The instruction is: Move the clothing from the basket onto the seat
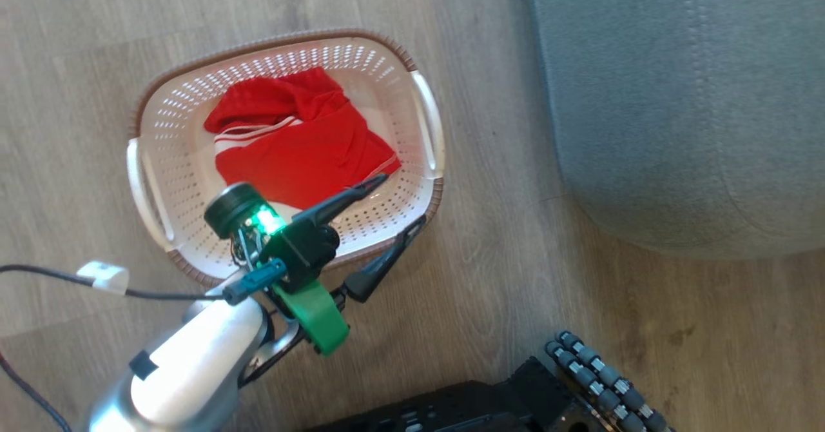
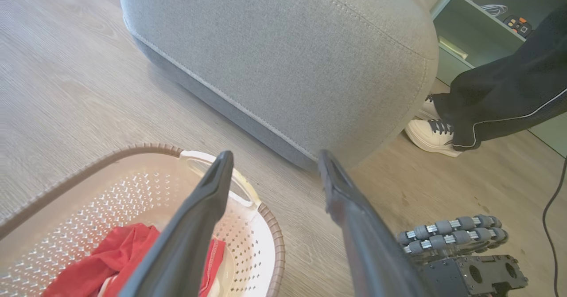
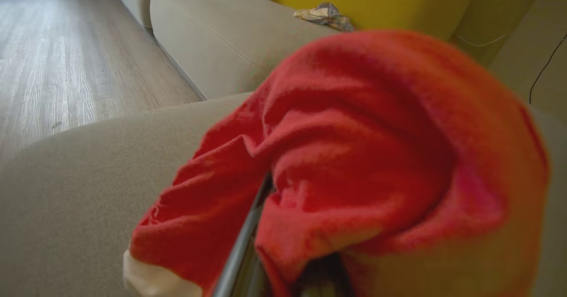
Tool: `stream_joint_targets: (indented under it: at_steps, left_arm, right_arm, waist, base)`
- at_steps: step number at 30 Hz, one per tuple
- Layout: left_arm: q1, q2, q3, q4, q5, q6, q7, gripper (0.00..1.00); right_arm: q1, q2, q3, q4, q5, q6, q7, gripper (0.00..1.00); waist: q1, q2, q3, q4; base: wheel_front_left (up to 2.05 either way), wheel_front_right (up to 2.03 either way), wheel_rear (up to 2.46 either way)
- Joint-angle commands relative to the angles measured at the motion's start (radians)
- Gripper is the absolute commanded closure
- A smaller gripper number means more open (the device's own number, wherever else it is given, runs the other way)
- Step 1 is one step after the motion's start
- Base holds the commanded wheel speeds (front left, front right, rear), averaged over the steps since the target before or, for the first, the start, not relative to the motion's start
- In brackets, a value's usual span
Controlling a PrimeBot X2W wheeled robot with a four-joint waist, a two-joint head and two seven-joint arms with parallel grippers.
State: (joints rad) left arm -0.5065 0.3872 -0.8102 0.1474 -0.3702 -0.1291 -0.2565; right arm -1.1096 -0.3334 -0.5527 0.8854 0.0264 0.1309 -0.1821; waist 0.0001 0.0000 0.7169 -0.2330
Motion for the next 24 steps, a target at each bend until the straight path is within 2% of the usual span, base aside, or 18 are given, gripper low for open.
stream_joint_targets:
  at_steps: [1,6,11,12,13,18,24]
  left_arm:
    - [-0.015,0.005,0.031,-0.032,-0.009,-0.002,-0.005,0.00]
    - [-0.019,-0.002,0.033,-0.035,-0.008,-0.002,-0.005,0.00]
    - [-0.023,-0.009,0.039,-0.031,-0.008,-0.002,-0.005,0.00]
    - [-0.024,-0.010,0.040,-0.030,-0.008,-0.002,-0.005,0.00]
    - [-0.026,-0.012,0.042,-0.027,-0.009,-0.002,-0.005,0.00]
    - [-0.026,-0.023,0.036,-0.022,0.003,-0.002,-0.005,0.00]
    - [-0.011,-0.070,0.037,-0.009,-0.002,-0.002,-0.005,0.00]
  right_arm:
    - [-0.029,-0.039,-0.015,0.011,-0.025,0.000,0.013,1.00]
    - [-0.067,-0.041,-0.060,0.120,-0.077,0.000,0.041,1.00]
    - [-0.086,-0.050,-0.070,0.176,-0.125,0.000,0.034,0.98]
    - [-0.089,-0.052,-0.076,0.184,-0.132,0.000,0.028,0.59]
    - [-0.091,-0.053,-0.083,0.197,-0.149,0.000,0.013,0.00]
    - [-0.090,-0.051,-0.105,0.223,-0.161,0.000,-0.014,0.00]
    - [-0.038,-0.060,-0.055,0.258,-0.197,0.000,-0.047,0.00]
  waist:
    - [-0.0001,0.0000,0.013,0.021]
    - [-0.0001,0.0000,0.018,0.041]
    - [-0.0001,0.0000,0.017,0.046]
    - [-0.0001,0.0000,0.015,0.047]
    - [-0.0001,0.0000,0.008,0.046]
    - [-0.0001,0.0000,-0.024,0.042]
    - [-0.0001,0.0000,-0.123,0.047]
  base:
    - [0.00,0.00,0.00]
    - [0.00,0.00,0.00]
    - [0.00,0.00,0.00]
    - [0.00,0.00,0.00]
    - [0.00,0.00,0.00]
    - [0.00,0.00,0.00]
    - [0.00,0.00,0.00]
